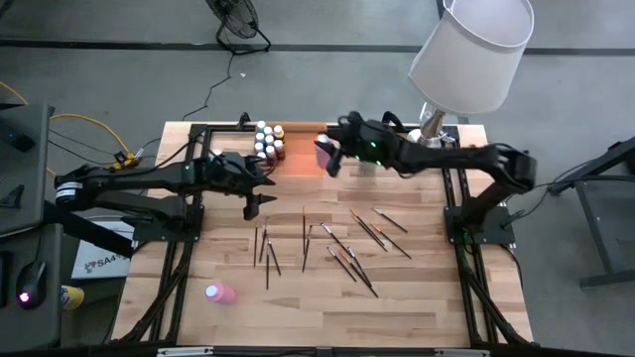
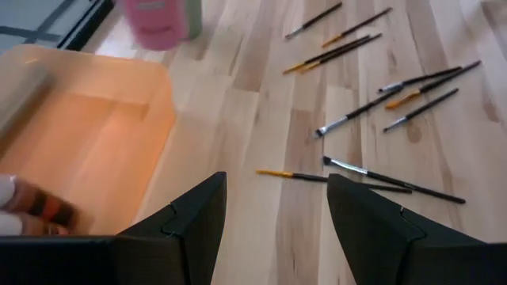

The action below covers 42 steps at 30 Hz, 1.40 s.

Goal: Pick & Place Paint Supplies
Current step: Put the large pink paint bottle into the orange bin

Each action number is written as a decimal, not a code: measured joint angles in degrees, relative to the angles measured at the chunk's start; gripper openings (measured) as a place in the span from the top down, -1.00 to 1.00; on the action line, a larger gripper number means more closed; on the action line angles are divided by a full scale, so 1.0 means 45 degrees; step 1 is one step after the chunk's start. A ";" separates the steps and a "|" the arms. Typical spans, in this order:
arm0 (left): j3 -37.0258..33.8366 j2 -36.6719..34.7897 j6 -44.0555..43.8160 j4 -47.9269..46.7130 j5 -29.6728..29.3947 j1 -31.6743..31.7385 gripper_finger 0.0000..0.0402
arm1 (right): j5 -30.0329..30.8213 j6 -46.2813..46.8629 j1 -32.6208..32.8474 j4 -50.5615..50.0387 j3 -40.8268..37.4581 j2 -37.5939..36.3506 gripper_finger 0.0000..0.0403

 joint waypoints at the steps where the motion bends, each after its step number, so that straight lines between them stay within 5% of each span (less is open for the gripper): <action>1: -0.0167 -0.0177 -0.0095 0.0051 -0.0039 0.0004 -0.06 | -0.0338 -0.0007 -0.0154 0.0269 0.0346 0.0366 0.43; 11: -0.1323 -0.2222 -0.0771 0.0276 -0.0124 -0.0019 -0.06 | -0.2088 -0.0238 -0.1312 0.1750 0.3309 0.4268 0.43; 22: -0.2298 -0.3510 -0.1618 0.0303 -0.0129 -0.0019 -0.06 | -0.2217 0.0443 -0.2200 0.1957 0.6167 0.7199 0.43; 35: -0.2316 -0.3541 -0.1623 0.0305 -0.0123 -0.0019 -0.06 | -0.2481 0.0256 -0.2584 0.0755 0.6719 0.7322 0.41; 42: -0.2316 -0.3541 -0.1667 0.0300 -0.0022 -0.0019 -0.06 | -0.4860 0.0054 -0.3404 0.0815 0.6718 0.7249 0.43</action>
